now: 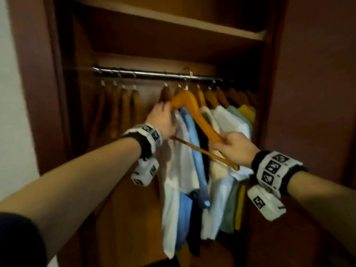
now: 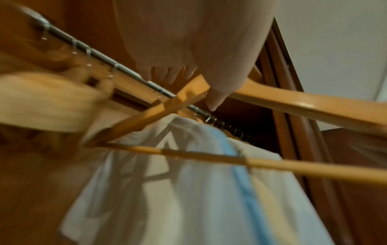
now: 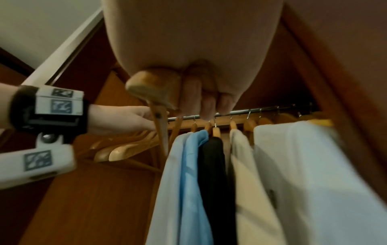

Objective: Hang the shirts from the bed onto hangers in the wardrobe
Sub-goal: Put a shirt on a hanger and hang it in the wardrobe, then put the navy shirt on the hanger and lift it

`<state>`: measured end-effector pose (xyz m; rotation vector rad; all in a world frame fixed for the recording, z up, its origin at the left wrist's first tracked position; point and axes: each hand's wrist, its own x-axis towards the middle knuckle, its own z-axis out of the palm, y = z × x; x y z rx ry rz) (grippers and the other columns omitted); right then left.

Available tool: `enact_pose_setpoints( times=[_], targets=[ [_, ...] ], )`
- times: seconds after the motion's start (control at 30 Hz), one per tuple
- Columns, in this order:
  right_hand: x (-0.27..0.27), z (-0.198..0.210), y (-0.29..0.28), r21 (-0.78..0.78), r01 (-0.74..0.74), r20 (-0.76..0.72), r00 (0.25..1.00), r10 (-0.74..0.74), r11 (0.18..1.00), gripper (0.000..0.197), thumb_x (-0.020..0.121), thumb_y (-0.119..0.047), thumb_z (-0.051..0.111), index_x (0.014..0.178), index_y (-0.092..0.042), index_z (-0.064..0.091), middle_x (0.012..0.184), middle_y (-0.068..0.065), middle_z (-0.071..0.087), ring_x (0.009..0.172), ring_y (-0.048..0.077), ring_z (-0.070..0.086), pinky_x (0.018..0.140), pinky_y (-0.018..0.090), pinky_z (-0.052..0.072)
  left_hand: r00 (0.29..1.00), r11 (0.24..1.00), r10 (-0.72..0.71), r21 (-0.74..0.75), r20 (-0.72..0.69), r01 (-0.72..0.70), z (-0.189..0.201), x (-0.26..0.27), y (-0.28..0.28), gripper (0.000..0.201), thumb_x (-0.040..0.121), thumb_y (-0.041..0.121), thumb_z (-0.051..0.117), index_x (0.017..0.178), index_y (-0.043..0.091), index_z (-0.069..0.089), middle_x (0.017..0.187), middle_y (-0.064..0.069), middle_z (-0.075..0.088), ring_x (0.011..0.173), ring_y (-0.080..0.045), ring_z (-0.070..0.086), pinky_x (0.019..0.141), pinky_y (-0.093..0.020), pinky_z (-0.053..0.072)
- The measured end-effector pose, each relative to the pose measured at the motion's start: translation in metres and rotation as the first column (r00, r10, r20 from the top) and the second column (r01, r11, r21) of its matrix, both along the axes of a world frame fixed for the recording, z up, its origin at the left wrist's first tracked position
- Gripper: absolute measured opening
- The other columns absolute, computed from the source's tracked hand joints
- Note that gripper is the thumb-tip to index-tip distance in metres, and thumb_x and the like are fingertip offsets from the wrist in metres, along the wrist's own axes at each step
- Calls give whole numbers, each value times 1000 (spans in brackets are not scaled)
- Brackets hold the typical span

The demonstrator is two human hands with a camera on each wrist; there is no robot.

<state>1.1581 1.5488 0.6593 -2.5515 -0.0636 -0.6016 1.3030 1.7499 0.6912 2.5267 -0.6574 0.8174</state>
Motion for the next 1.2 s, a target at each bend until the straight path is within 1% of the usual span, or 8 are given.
enact_pose_setpoints(
  times=[0.17, 0.4, 0.5, 0.6, 0.73, 0.83, 1.03, 1.2],
  targets=[
    [-92, -23, -67, -75, -13, -45, 999, 10, 997, 28, 93, -35, 64, 69, -21, 60, 55, -6, 56, 52, 2, 54, 53, 19, 40, 990, 983, -118, -152, -74, 106, -10, -49, -74, 57, 93, 33, 64, 136, 6, 38, 128, -24, 55, 119, -42, 54, 95, -44, 43],
    [-220, -73, -199, -343, 293, -265, 881, -391, 892, 24, 85, -44, 62, 76, -22, 59, 76, -1, 59, 82, 26, 65, 71, 32, 51, 953, 959, -274, 29, -132, 280, -93, -175, -204, 51, 97, 51, 50, 119, 7, 36, 102, -19, 63, 92, -40, 64, 71, -43, 48],
    [-264, -103, -246, -130, 474, -283, 824, -491, 871, 19, 84, -36, 66, 88, -18, 65, 87, 3, 65, 82, 26, 68, 74, 35, 57, 921, 931, -338, 77, -193, 357, -125, -235, -273, 53, 94, 57, 50, 118, 11, 38, 106, -18, 65, 97, -41, 65, 76, -44, 50],
    [-313, -140, -282, 137, 606, -376, 764, -525, 784, 13, 80, -27, 69, 79, -17, 61, 70, 5, 69, 53, 20, 66, 50, 29, 54, 843, 846, -446, 168, -301, 507, -158, -302, -347, 54, 91, 62, 52, 118, 18, 37, 104, -9, 66, 96, -35, 65, 77, -41, 49],
    [-402, -201, -340, 164, 770, -484, 608, -630, 617, 21, 81, -35, 68, 81, -16, 57, 77, 1, 61, 65, 18, 61, 58, 28, 50, 644, 701, -537, 136, -545, 700, -215, -382, -438, 35, 81, 58, 69, 91, 31, 50, 88, 4, 62, 85, -20, 63, 74, -33, 47],
    [-481, -248, -378, 85, 885, -545, 427, -722, 459, 18, 82, -33, 63, 81, -16, 57, 78, -1, 59, 66, 18, 58, 60, 28, 49, 523, 623, -451, 164, -723, 765, -276, -439, -506, 31, 83, 46, 72, 68, 24, 57, 82, -3, 69, 86, -25, 69, 65, -28, 46],
    [-621, -344, -429, 18, 990, -656, 115, -746, 137, 15, 81, -34, 59, 78, -19, 56, 75, -1, 61, 67, 21, 62, 66, 32, 55, 389, 431, -447, 188, -805, 883, -385, -582, -619, 20, 94, 30, 64, 89, 14, 53, 74, 1, 54, 69, -18, 56, 50, -22, 39],
    [-700, -397, -479, -32, 999, -723, -43, -689, -29, 12, 79, -31, 58, 79, -19, 60, 76, -1, 63, 66, 19, 64, 65, 31, 57, 277, 282, -395, 172, -876, 944, -456, -667, -702, 14, 95, 18, 61, 100, 7, 55, 96, -7, 56, 80, -20, 55, 67, -28, 46]
  ],
)
